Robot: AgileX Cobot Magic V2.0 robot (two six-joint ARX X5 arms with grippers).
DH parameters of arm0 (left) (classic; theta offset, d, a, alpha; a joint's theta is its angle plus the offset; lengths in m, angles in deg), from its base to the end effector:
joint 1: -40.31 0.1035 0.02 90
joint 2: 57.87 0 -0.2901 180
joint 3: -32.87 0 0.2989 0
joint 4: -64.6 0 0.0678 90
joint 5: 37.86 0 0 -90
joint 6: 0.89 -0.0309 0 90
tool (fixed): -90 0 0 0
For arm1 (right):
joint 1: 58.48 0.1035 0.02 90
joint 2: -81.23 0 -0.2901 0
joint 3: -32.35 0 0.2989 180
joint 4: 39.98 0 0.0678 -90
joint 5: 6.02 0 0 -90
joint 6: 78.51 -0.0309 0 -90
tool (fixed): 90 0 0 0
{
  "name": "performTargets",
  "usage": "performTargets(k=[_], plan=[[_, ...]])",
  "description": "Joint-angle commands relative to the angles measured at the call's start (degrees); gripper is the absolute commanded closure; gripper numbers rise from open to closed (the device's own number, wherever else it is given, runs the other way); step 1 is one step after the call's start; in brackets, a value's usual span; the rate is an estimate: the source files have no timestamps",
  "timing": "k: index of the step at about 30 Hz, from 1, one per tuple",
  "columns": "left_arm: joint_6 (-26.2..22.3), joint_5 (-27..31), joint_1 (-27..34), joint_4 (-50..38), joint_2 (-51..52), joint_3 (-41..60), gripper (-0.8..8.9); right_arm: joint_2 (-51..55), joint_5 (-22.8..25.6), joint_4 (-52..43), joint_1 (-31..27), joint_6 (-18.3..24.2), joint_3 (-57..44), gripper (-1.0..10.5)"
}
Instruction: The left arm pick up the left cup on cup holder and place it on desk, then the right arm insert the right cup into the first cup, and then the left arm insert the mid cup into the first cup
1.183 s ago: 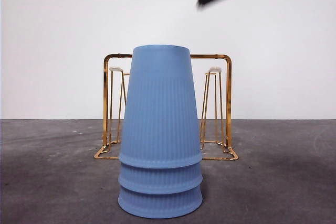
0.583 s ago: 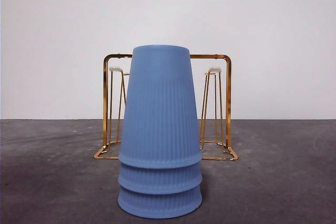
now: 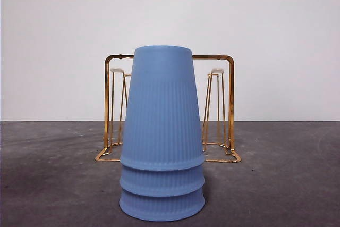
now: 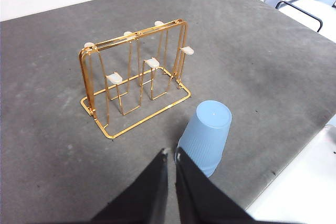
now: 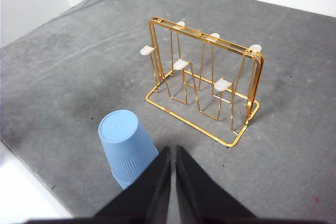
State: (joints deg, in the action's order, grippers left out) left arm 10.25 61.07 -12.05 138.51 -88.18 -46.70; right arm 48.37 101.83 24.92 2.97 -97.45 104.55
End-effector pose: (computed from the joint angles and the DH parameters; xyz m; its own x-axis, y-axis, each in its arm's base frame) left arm 0.0368 -0.0398 0.4354 0.6712 -0.6162 -0.4120 0.6338 0.7654 -0.1121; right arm 0.0538 0.0791 0.4084 0.6797 0.6078 -0.4107 -0.5989 0.7831 0.1677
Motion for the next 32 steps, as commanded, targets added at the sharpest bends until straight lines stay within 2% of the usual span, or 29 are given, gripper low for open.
performTargets(k=[1,9,12,15,20,23,28,32], plan=[[0.33,0.2,-0.42,-0.61,-0.31,-1.16,7.92,-0.33,0.22,-0.57,0.66,-0.55,0.9,9.3],[0.33,0.2,0.63,-0.68,0.59,-1.07,7.92,-0.33,0.22,-0.57,0.66,-0.55,0.9,9.3],[0.33,0.07,5.55,-0.76,1.81,0.07,7.92,-0.33,0.22,-0.59,0.68,-0.55,0.9,9.3],[-3.21,0.33,16.09,-3.72,3.37,3.23,7.92,-0.33,0.22,-0.59,0.68,-0.55,0.9,9.3],[-10.16,0.0,32.98,-16.83,9.03,14.99,7.92,-0.33,0.22,-0.57,0.68,-0.55,0.9,9.3],[-10.1,-2.47,39.28,-28.52,13.62,25.64,7.92,-0.31,0.22,-0.57,0.66,-0.55,0.9,9.3],[-10.08,-3.45,46.6,-47.95,19.28,43.5,7.92,-0.33,0.22,-0.57,0.68,-0.55,0.9,9.3],[-7.23,-10.71,52.04,-56.96,22.73,55.08,7.92,-0.28,0.22,-0.59,0.66,-0.55,0.9,9.3]])
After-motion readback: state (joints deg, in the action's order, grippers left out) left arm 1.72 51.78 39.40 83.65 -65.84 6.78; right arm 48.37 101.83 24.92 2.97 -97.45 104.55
